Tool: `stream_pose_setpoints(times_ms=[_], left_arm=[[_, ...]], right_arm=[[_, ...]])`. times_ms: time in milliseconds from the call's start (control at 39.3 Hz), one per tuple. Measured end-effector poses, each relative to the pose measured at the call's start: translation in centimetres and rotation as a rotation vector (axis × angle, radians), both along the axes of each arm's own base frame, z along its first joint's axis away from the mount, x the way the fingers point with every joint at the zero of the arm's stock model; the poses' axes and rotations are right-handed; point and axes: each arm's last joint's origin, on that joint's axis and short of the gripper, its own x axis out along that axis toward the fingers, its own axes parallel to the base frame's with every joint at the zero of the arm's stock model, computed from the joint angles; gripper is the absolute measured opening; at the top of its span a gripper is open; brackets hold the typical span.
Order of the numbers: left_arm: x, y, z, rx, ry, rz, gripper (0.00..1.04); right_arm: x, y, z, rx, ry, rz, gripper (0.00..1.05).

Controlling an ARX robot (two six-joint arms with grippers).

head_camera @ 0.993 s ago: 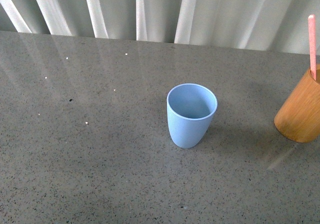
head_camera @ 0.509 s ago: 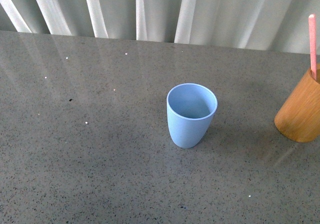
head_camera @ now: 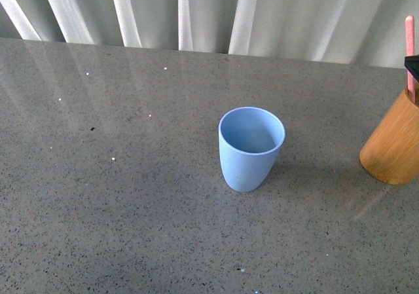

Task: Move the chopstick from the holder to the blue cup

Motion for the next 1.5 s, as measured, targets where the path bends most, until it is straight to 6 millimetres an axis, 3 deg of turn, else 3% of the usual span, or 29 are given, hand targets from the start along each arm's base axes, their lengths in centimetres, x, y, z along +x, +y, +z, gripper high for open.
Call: stream_pose_setpoints(times_ms=[331, 764, 1121, 1350, 1503], left_arm=[[0.0, 0.0, 0.0, 0.000, 0.000, 0.000, 0.98], [0.0, 0.0, 0.0, 0.000, 0.000, 0.000, 0.98], [0.0, 0.0, 0.0, 0.000, 0.000, 0.000, 0.98], [0.0, 0.0, 0.0, 0.000, 0.000, 0.000, 0.98], [0.0, 0.0, 0.0, 0.000, 0.000, 0.000, 0.98]], right_arm=[[3.5, 0.4, -0.6, 0.014, 0.003, -0.010, 0.95], [4.8, 2.6, -1.4, 0.019, 0.018, 0.041, 0.95], [4.8, 3.4, -1.3, 0.017, 0.000, 0.056, 0.44], [3.8, 3.3, -0.4, 0.017, -0.036, 0.047, 0.00], [2.3, 3.0, 1.9, 0.016, -0.126, 0.033, 0.01]])
